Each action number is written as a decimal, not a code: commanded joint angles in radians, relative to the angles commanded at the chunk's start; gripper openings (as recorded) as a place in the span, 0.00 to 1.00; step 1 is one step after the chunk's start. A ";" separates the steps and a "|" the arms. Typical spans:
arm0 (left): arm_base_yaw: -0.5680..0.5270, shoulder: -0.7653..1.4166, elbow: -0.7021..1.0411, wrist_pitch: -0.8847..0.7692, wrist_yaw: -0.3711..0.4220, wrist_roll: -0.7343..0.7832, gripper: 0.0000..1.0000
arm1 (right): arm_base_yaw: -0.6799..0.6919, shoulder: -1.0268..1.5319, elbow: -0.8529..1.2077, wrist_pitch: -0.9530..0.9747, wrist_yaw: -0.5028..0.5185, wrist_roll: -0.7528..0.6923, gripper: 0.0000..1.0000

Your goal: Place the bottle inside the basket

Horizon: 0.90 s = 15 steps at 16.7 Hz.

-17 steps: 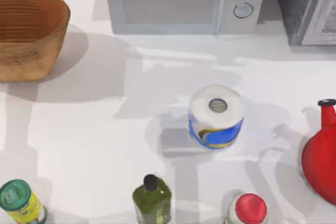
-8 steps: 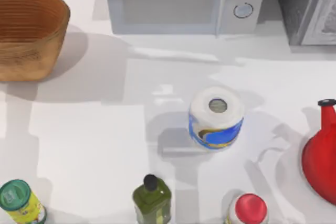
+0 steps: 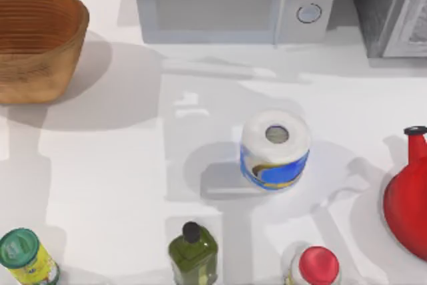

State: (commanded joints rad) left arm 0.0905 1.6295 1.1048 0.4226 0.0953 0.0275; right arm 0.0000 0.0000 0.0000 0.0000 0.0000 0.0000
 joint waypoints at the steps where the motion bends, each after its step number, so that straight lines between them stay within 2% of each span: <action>1: 0.000 0.000 0.000 0.000 0.000 0.000 0.00 | 0.000 0.000 0.000 0.000 0.000 0.000 1.00; 2: 0.000 0.000 0.000 0.000 0.000 0.000 0.00 | 0.000 0.000 0.000 0.000 0.000 0.000 1.00; 15: 0.000 0.000 0.000 0.000 0.000 0.000 0.98 | 0.000 0.000 0.000 0.000 0.000 0.000 1.00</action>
State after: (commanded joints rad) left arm 0.0905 1.6295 1.1048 0.4226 0.0953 0.0275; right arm 0.0000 0.0000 0.0000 0.0000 0.0000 0.0000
